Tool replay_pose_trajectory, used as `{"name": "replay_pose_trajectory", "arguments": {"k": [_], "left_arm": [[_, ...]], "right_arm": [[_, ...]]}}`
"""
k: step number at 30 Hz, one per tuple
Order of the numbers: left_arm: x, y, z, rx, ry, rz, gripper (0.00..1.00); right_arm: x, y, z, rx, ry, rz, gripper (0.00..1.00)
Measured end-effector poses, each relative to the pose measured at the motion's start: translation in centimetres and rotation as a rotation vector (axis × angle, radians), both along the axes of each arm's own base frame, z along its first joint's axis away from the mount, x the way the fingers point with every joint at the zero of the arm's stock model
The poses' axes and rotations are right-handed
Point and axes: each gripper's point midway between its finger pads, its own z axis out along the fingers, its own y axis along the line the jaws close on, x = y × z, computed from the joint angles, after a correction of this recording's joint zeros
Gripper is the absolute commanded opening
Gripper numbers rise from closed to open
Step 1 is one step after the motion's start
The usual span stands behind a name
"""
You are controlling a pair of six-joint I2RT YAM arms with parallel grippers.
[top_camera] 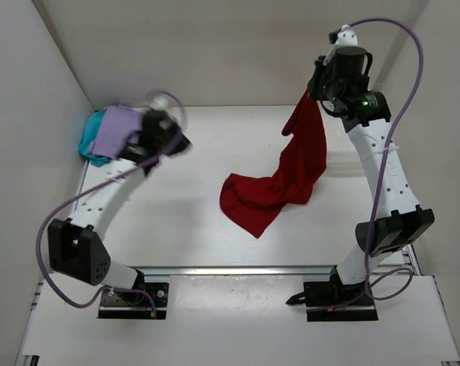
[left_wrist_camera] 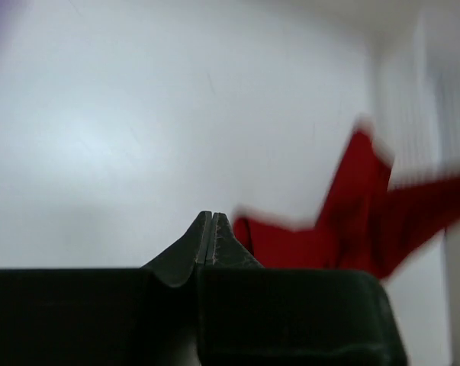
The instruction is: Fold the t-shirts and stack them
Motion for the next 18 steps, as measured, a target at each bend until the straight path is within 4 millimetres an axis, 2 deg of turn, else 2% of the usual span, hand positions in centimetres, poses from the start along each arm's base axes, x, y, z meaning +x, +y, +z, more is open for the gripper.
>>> {"name": "replay_pose_trajectory", "arguments": {"k": [1,2,3,4,5,6,7,9,10,14,16,18], "left_arm": [[-2.2,-4.5,-4.3,0.029,0.078,-0.101,0.14],[-4.5,-7.9,-7.9,0.056,0.141,-0.189,0.18],[-7.8,-11.2,-11.7,0.081,0.210,-0.293,0.23],[-10.2,-12.8,-14.3,0.100,0.258,-0.356,0.23],[-12.3,-13.4,-16.8,0.119,0.315,-0.392,0.23],[-13.5,-13.3,-18.7,0.134,0.363,-0.399,0.26],[-13.6,-12.9,-20.1,0.142,0.394,-0.384,0.29],[-12.4,-12.5,-21.6,0.141,0.406,-0.335,0.31],[-11.7,-12.4,-21.9,0.135,0.396,-0.312,0.36],[-9.6,-13.6,-21.8,0.062,0.343,-0.272,0.39],[-9.0,-14.3,-21.9,0.038,0.332,-0.268,0.41],[-9.2,-15.2,-22.3,0.030,0.332,-0.279,0.40]], "right_arm": [[0.1,0.2,-1.6,-0.006,0.037,0.010,0.00],[0.0,0.3,-2.8,-0.010,0.063,0.016,0.00],[-0.1,0.5,-3.7,-0.012,0.081,0.025,0.00],[-0.3,0.5,-4.3,-0.014,0.091,0.028,0.00],[-0.7,0.5,-4.8,-0.016,0.099,0.027,0.00],[-1.1,0.5,-5.0,-0.018,0.103,0.029,0.00],[-1.4,0.5,-4.8,-0.018,0.097,0.032,0.00],[-1.9,0.6,-3.4,-0.015,0.055,0.031,0.00],[-2.2,0.8,-2.6,-0.012,0.032,0.036,0.00],[-3.5,1.4,-0.1,0.009,-0.048,0.058,0.00],[-4.1,1.4,0.2,0.019,-0.071,0.062,0.00],[-4.6,1.1,-0.5,0.025,-0.067,0.059,0.00]]}}
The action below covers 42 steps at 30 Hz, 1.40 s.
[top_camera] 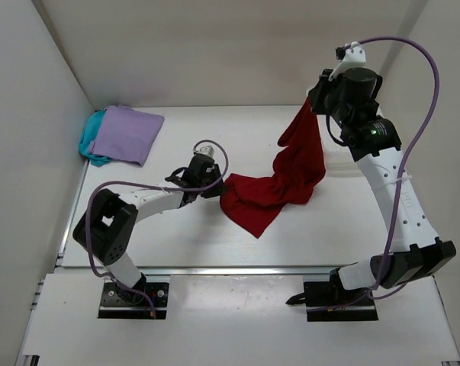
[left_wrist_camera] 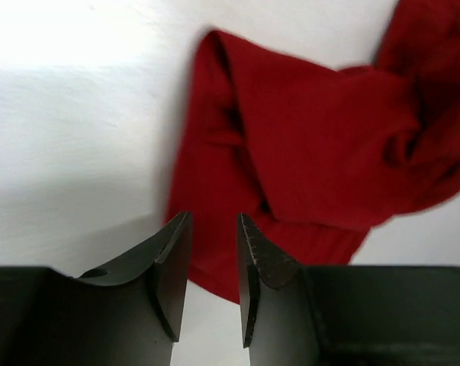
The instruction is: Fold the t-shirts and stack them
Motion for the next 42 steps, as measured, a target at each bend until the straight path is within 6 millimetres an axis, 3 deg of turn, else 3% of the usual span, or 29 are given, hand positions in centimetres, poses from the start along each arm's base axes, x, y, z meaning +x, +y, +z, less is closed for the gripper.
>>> {"name": "replay_pose_trajectory", "arguments": {"k": [7,10,19,33,42], "left_arm": [[-5.6,-7.5,0.3,-0.114,-0.009,-0.130,0.40],[-7.0,-9.3,-0.3,-0.151,0.019,-0.140,0.28],[-6.3,-10.3,-4.9,-0.191,0.128,-0.020,0.27],[-4.0,-12.3,-4.7,-0.308,0.148,0.087,0.34],[-3.5,-12.2,-4.4,-0.349,0.148,0.143,0.39]], "right_arm": [[0.1,-1.5,-3.6,0.012,0.064,-0.034,0.00],[-0.2,-1.6,-4.7,0.016,0.082,-0.038,0.00],[-1.7,-2.1,-4.9,0.049,0.060,-0.036,0.00],[-2.2,-1.9,-7.1,0.076,0.082,-0.015,0.00],[-2.6,-1.3,-6.5,0.095,0.060,0.020,0.00]]}}
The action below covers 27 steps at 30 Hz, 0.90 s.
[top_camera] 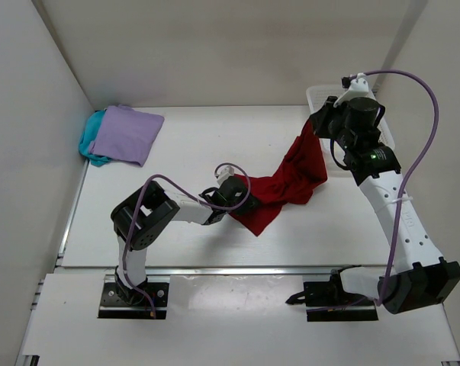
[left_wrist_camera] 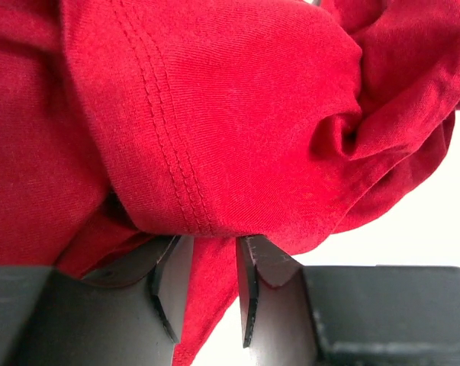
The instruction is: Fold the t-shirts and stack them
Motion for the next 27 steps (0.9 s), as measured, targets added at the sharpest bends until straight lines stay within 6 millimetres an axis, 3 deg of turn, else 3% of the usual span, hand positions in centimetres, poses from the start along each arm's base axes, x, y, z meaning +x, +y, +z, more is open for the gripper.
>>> {"name": "replay_pose_trajectory", "arguments": {"k": [8,11,13,17,24,27], "left_arm": [[0.0,0.1,-0.1,0.003,-0.007,0.023,0.39],[0.2,0.3,-0.3,0.012,-0.011,0.032,0.26],[0.6,0.5,-0.6,0.017,-0.007,0.040,0.11],[2.3,1.4,-0.7,0.013,-0.006,0.078,0.00],[4.6,3.7,-0.5,0.052,-0.019,0.116,0.00],[5.9,4.4,0.6,0.090,-0.040,0.105,0.00]], "right_arm": [[-0.5,0.3,0.4,0.009,-0.016,0.017,0.01],[-0.8,0.5,0.6,0.015,-0.024,0.025,0.00],[-0.9,0.6,0.5,0.017,-0.023,0.031,0.00],[-1.5,1.3,0.1,0.020,-0.019,0.048,0.00],[-2.3,1.5,-0.4,0.035,-0.014,0.056,0.00],[-2.2,1.5,-0.2,0.040,-0.021,0.057,0.00]]}}
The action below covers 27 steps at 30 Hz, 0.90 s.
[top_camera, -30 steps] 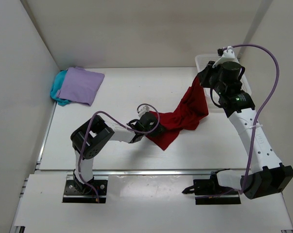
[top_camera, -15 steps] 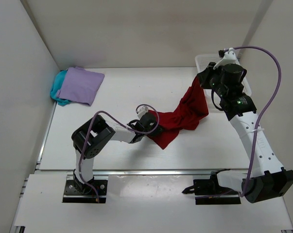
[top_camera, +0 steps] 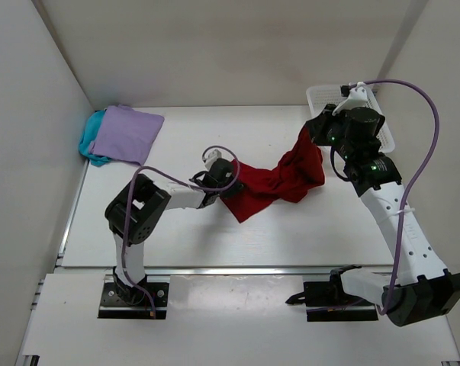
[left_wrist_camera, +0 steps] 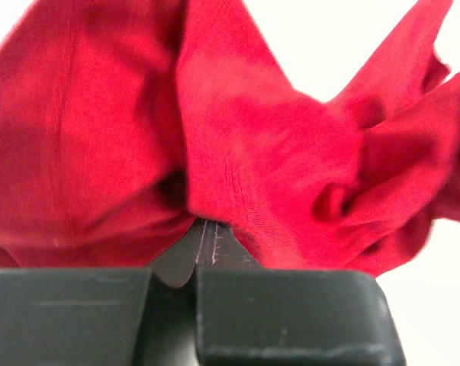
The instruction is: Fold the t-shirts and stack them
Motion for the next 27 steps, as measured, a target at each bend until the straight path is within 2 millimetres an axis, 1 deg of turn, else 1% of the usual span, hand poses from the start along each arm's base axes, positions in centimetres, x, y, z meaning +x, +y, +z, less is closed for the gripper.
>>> {"name": "replay_pose_trajectory", "arguments": {"k": [2,4,6,8,10,12,13,14,15,16,17,18,20,21,22,23,24,25,26,27], "left_arm": [[1.3,0.6,1.8,0.010,-0.025,-0.005,0.00],[3.0,1.6,4.8,0.007,-0.071,-0.002,0.00],[5.0,3.3,9.2,-0.012,-0.144,0.020,0.00],[6.4,5.4,14.1,-0.046,-0.233,0.045,0.00],[7.2,8.4,18.7,-0.068,-0.319,0.084,0.00],[7.2,11.2,21.7,-0.091,-0.384,0.111,0.00],[6.8,12.5,22.3,-0.093,-0.398,0.124,0.00],[6.4,13.6,22.5,-0.084,-0.405,0.137,0.00],[5.9,14.1,22.3,-0.071,-0.407,0.137,0.02],[5.4,13.7,21.8,-0.058,-0.399,0.120,0.05],[4.6,12.6,20.8,-0.043,-0.385,0.088,0.08],[3.9,11.1,19.6,-0.034,-0.364,0.046,0.11],[1.5,7.0,15.8,-0.008,-0.297,-0.057,0.13],[-0.1,4.8,13.1,0.005,-0.248,-0.111,0.13],[-1.8,3.2,10.4,0.021,-0.196,-0.157,0.15],[-3.5,2.1,7.7,0.037,-0.143,-0.192,0.17],[-5.1,1.6,5.0,0.055,-0.086,-0.212,0.18],[-6.4,1.7,2.7,0.074,-0.035,-0.215,0.19],[-7.4,2.3,0.6,0.095,0.017,-0.204,0.20],[-8.0,3.0,-1.0,0.110,0.056,-0.180,0.21]], "right_arm": [[0.1,0.0,0.1,0.001,-0.002,0.000,0.00],[0.3,0.1,0.3,0.004,-0.004,0.000,0.00],[0.5,0.2,0.9,0.007,-0.015,0.000,0.00],[0.5,0.4,1.5,0.011,-0.027,0.005,0.00],[0.2,0.6,1.9,0.014,-0.038,0.007,0.00],[-0.2,1.1,2.1,0.014,-0.045,0.018,0.00],[-0.6,1.4,2.1,0.015,-0.052,0.024,0.00],[-1.1,1.6,1.9,0.015,-0.052,0.030,0.00],[-1.6,1.8,1.6,0.016,-0.051,0.036,0.00],[-2.0,1.9,1.2,0.018,-0.046,0.040,0.00],[-2.3,1.9,0.9,0.021,-0.039,0.043,0.00],[-2.3,1.7,0.6,0.022,-0.034,0.038,0.00],[-2.2,1.6,0.0,0.020,-0.019,0.032,0.00],[-2.1,1.5,-0.3,0.016,-0.012,0.026,0.00],[-2.0,1.4,-0.6,0.013,-0.006,0.021,0.00],[-2.0,1.4,-0.7,0.012,-0.003,0.018,0.00],[-2.0,1.2,-0.9,0.011,0.000,0.014,0.00],[-2.0,1.2,-1.0,0.011,0.002,0.014,0.00],[-2.0,1.2,-1.2,0.010,0.005,0.013,0.00],[-2.0,1.2,-1.3,0.008,0.008,0.012,0.00]]}}
